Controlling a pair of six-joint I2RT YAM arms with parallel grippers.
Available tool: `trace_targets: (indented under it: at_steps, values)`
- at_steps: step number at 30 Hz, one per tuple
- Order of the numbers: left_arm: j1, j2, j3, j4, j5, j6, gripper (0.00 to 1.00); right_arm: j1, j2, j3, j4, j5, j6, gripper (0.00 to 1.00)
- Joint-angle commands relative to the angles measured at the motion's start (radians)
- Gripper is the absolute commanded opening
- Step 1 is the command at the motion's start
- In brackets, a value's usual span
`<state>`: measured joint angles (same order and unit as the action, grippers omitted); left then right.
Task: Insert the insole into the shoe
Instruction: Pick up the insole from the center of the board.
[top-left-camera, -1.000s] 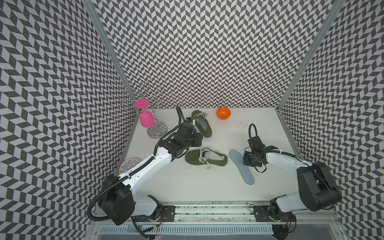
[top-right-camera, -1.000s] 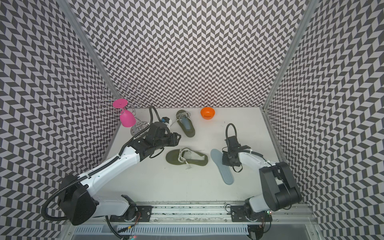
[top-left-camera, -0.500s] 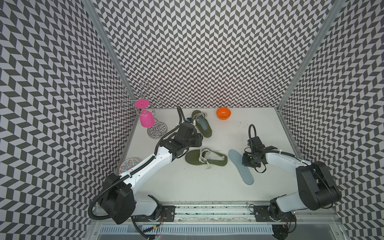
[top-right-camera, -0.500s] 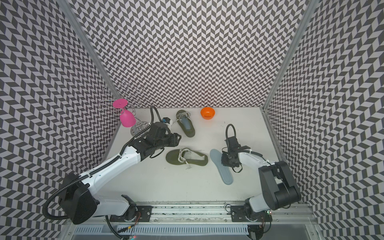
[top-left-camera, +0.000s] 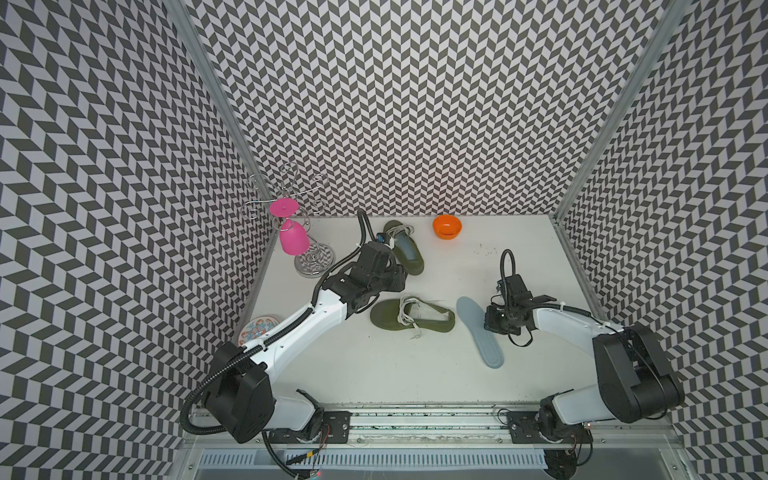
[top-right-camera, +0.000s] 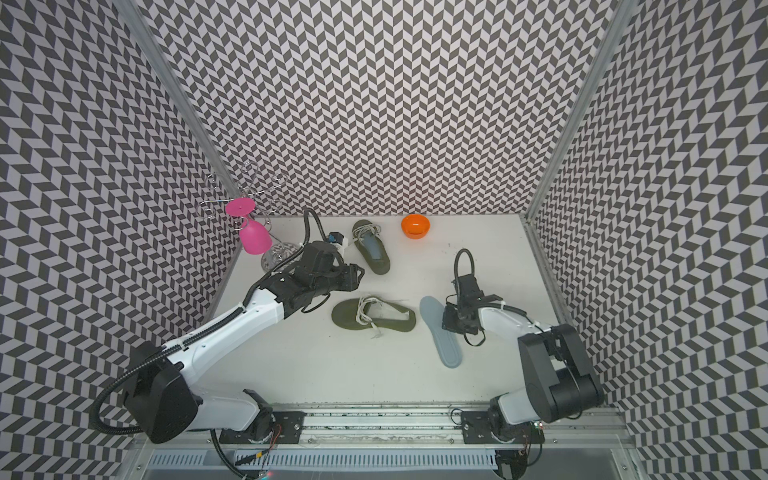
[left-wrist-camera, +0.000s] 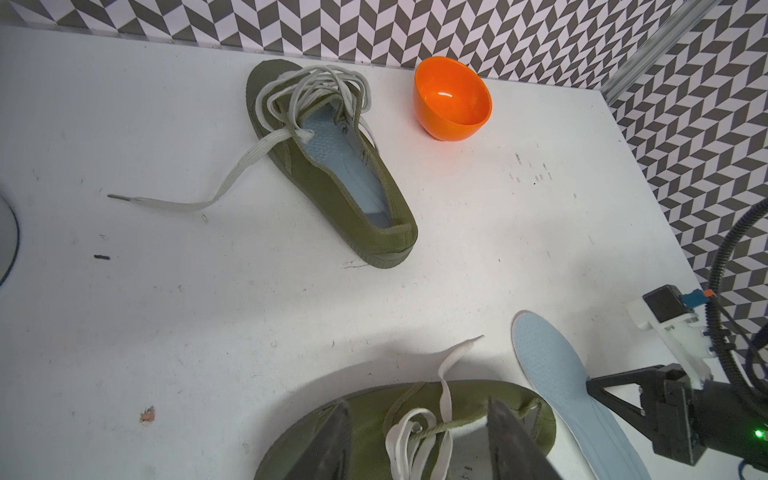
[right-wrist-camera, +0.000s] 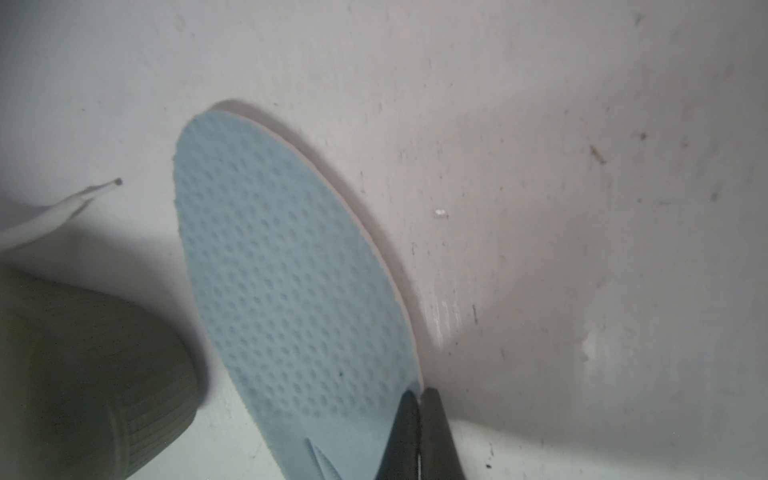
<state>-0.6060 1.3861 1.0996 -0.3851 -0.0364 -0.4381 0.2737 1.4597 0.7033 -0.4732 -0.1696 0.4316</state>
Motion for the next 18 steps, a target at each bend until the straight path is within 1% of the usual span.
trace_targets:
  at_steps: [1,3,4,6,7,9,11,12,13,15,18]
  values:
    - [0.005,0.007,0.037,-0.007,0.009,0.018,0.54,0.003,-0.046,0.042,-0.021,0.009,0.012,0.0]
    - [0.003,0.012,0.041,0.0,0.041,0.032,0.54,0.003,-0.073,0.072,-0.037,0.009,0.016,0.0]
    - [-0.002,0.014,0.042,0.014,0.08,0.053,0.54,0.002,-0.085,0.086,-0.042,0.009,0.018,0.0]
    - [-0.021,0.02,0.049,0.043,0.161,0.135,0.55,0.002,-0.1,0.119,-0.051,-0.008,0.008,0.0]
    - [-0.033,0.028,0.063,0.046,0.193,0.183,0.58,0.002,-0.105,0.134,-0.054,-0.021,-0.004,0.0]
    - [-0.042,0.056,0.099,0.04,0.269,0.27,0.66,0.003,-0.11,0.164,-0.06,-0.037,-0.034,0.0]
    - [-0.033,0.103,0.151,0.014,0.381,0.342,0.77,0.008,-0.119,0.185,-0.054,-0.053,-0.068,0.0]
    - [-0.029,0.132,0.178,-0.001,0.424,0.375,0.85,0.011,-0.126,0.191,-0.048,-0.057,-0.08,0.0]
    - [-0.024,0.167,0.205,-0.021,0.461,0.414,0.99,0.017,-0.133,0.201,-0.041,-0.055,-0.094,0.0]
    - [-0.016,0.227,0.259,-0.054,0.494,0.484,0.99,0.036,-0.146,0.224,-0.034,-0.045,-0.124,0.0]
    - [0.004,0.279,0.304,-0.08,0.545,0.542,0.98,0.095,-0.153,0.267,-0.043,-0.005,-0.177,0.0]
